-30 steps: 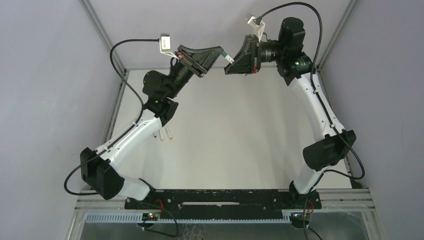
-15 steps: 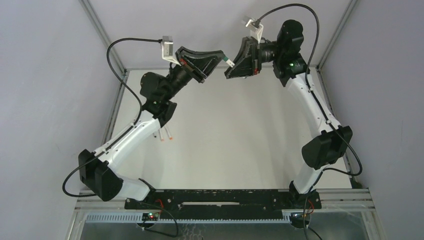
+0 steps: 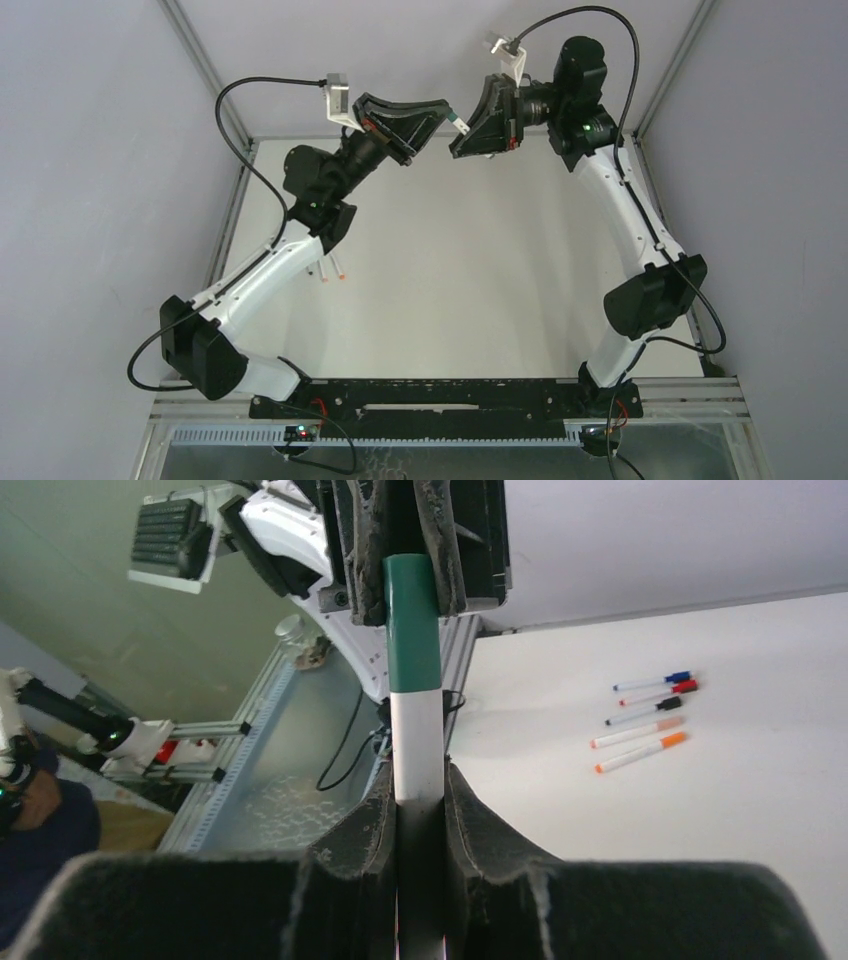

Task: Insert the pens into the pen caps
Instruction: Press the pen cap onto the pen, then place the pen at the center of the board.

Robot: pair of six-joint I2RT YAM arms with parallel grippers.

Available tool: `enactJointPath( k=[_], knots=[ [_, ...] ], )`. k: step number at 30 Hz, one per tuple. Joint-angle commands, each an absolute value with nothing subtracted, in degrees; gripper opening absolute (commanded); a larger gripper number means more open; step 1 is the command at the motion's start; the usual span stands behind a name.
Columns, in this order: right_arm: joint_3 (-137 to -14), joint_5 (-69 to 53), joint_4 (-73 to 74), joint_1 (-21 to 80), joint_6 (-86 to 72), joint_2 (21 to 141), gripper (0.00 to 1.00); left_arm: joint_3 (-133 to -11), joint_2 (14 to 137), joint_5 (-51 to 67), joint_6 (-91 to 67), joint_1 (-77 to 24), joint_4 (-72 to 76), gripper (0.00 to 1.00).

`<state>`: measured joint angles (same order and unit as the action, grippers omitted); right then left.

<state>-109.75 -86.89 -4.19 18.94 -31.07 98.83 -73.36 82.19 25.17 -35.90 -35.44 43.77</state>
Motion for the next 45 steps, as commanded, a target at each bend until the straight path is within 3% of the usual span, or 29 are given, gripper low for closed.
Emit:
enactJointPath(
  k=[1, 5, 9, 14, 19, 28, 32, 37, 43, 45],
  knots=[
    [-119.2, -63.5, 12.1, 25.8, -13.3, 96.1, 0.0, -66.0, 89.5, 52.8, -35.5, -44.2, 8.2, 0.0],
    [-114.6, -67.1, 5.9, 25.4, -19.5, 95.8, 0.0, -67.1, 87.9, 48.7, -38.0, -42.7, 11.0, 0.01],
    [-113.2, -68.7, 5.2, 25.5, -20.6, 95.7, 0.0, -67.1, 86.2, 46.5, -41.3, -41.6, 14.6, 0.1],
    [-111.9, -70.0, 4.4, 25.5, -21.7, 95.8, 0.0, -67.1, 84.5, 44.2, -43.6, -40.9, 16.9, 0.37],
    [-110.8, -70.8, 4.5, 25.3, -21.9, 95.5, 0.0, -65.0, 81.6, 41.9, -46.1, -39.6, 21.0, 0.55],
    [-108.2, -72.9, 3.7, 24.9, -23.3, 94.8, 0.0, -60.0, 77.2, 40.9, -47.0, -36.7, 25.6, 0.68],
    [-106.1, -75.8, -3.1, 24.9, -28.5, 94.7, 0.0, -57.8, 75.2, 38.0, -48.3, -35.5, 27.1, 0.76],
    [-104.0, -77.9, -9.0, 24.7, -33.4, 94.5, 0.0, -53.6, 72.5, 36.6, -51.3, -33.5, 33.8, 0.79],
    [-101.7, -80.0, -7.0, 24.2, -31.2, 94.4, 0.0, -48.6, 66.2, 36.4, -48.3, -32.0, 41.5, 0.81],
    [-101.8, -80.8, -2.0, 24.0, -27.2, 94.4, 0.0, -47.0, 63.6, 35.6, -46.4, -31.6, 42.9, 0.87]
  ],
)
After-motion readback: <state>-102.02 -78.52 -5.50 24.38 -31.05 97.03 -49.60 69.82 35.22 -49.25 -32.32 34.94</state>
